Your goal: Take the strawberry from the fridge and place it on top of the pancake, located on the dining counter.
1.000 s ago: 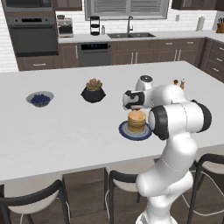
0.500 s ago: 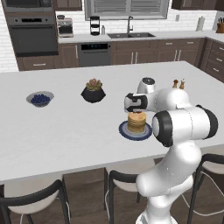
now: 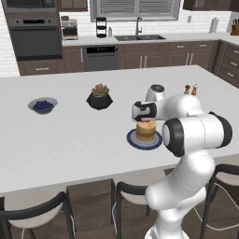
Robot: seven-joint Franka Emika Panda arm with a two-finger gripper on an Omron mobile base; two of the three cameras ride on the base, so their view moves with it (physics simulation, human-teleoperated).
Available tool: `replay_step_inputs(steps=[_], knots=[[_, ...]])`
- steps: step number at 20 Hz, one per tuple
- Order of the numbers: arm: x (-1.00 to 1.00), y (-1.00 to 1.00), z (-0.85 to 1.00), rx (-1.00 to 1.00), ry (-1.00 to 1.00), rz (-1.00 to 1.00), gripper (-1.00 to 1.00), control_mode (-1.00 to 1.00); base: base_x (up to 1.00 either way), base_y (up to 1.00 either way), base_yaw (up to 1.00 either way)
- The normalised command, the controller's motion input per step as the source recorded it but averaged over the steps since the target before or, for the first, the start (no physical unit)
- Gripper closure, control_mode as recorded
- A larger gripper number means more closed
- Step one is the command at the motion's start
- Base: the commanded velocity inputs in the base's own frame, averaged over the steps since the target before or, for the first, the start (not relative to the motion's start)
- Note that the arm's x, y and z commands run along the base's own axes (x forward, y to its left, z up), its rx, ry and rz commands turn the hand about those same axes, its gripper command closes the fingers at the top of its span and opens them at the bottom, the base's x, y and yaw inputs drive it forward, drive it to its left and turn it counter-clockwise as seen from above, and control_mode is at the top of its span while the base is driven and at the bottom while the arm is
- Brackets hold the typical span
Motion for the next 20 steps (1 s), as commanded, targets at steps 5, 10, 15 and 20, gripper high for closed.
replay_step_inputs(steps=[5, 10, 15, 20], knots=[[0.0, 0.0, -0.08, 0.0, 0.0, 0.0, 1.0, -1.0, 0.0, 0.0, 0.0], [-0.01, 0.0, -0.01, 0.0, 0.0, 0.0, -1.0, -1.0, 0.0, 0.0, 0.0], [0.0, 0.0, 0.0, 0.0, 0.0, 0.0, -1.0, -1.0, 0.0, 0.0, 0.0], [0.0, 0.0, 0.0, 0.0, 0.0, 0.0, -1.0, -1.0, 0.0, 0.0, 0.0]])
